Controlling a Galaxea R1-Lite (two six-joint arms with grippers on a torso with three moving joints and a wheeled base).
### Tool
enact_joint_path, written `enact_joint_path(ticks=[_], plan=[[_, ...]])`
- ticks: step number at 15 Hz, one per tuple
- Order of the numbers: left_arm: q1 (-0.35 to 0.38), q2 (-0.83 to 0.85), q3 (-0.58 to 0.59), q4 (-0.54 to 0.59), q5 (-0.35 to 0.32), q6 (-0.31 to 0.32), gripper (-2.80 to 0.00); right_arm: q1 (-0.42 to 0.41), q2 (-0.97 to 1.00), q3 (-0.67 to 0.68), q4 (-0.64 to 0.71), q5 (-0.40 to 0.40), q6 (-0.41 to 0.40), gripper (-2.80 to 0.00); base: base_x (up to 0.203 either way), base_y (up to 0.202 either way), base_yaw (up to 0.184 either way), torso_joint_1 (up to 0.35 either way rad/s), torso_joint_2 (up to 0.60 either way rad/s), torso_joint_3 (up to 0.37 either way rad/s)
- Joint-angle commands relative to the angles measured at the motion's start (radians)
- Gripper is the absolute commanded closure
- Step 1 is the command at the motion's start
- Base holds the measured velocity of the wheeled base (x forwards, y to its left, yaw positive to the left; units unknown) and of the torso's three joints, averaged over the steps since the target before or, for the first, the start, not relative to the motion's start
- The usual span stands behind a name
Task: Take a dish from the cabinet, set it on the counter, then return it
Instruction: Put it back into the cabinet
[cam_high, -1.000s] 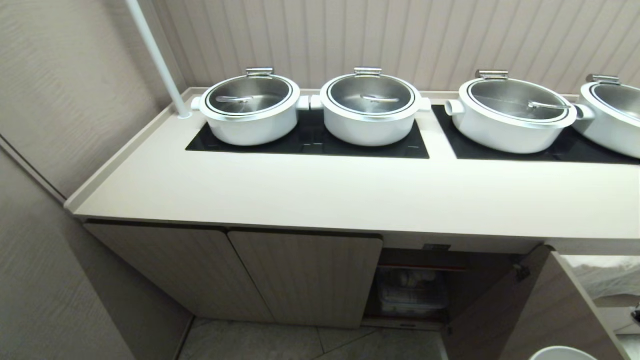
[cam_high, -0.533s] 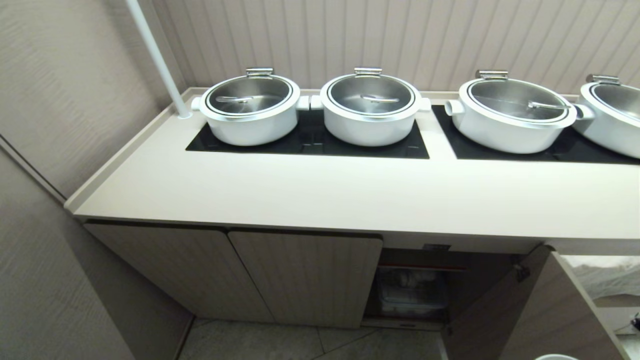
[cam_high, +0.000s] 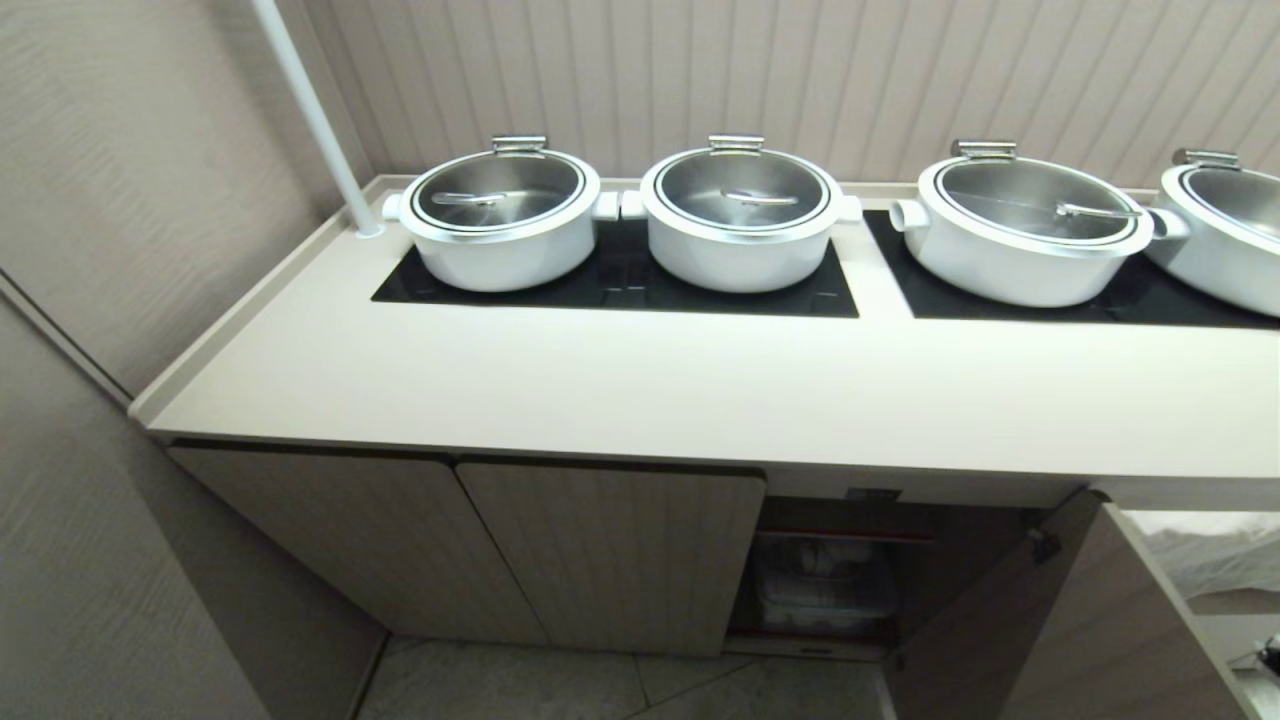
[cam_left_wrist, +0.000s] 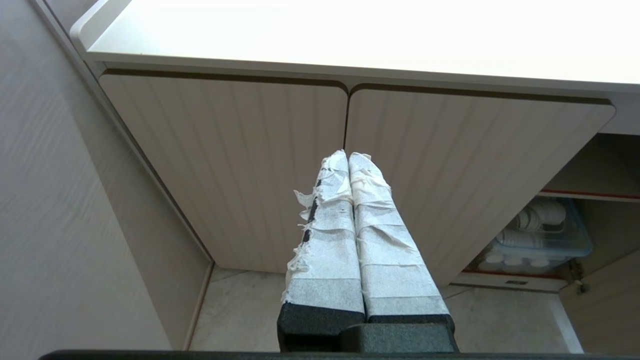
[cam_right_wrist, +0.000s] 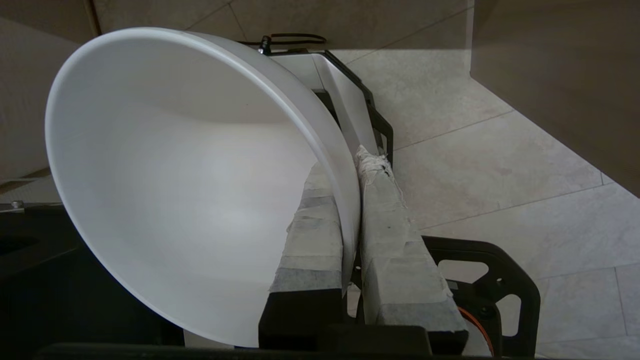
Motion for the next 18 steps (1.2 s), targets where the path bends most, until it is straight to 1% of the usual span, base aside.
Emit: enact_joint_path(ticks=[1,5,18], plan=[[0.0,0.0,-0.001,0.0,0.0,-0.001,0.0,0.0,0.004,0.004,0.0,0.0,0.002,0.0,0.0,0.0,0.0,0.0,0.0,0.0],[0.0,0.0,0.0,0.0,0.0,-0.001,0.0,-0.001,0.004,0.004,-0.002,0.0,-0.001,0.0,0.0,0.0,0.0,0.0,0.0,0.0],[0.0,0.0,0.0,0.0,0.0,-0.001,0.0,-0.003,0.002,0.002,-0.003,0.0,-0.003,0.0,0.0,0.0,0.0,-0.051,0.12,0.057]])
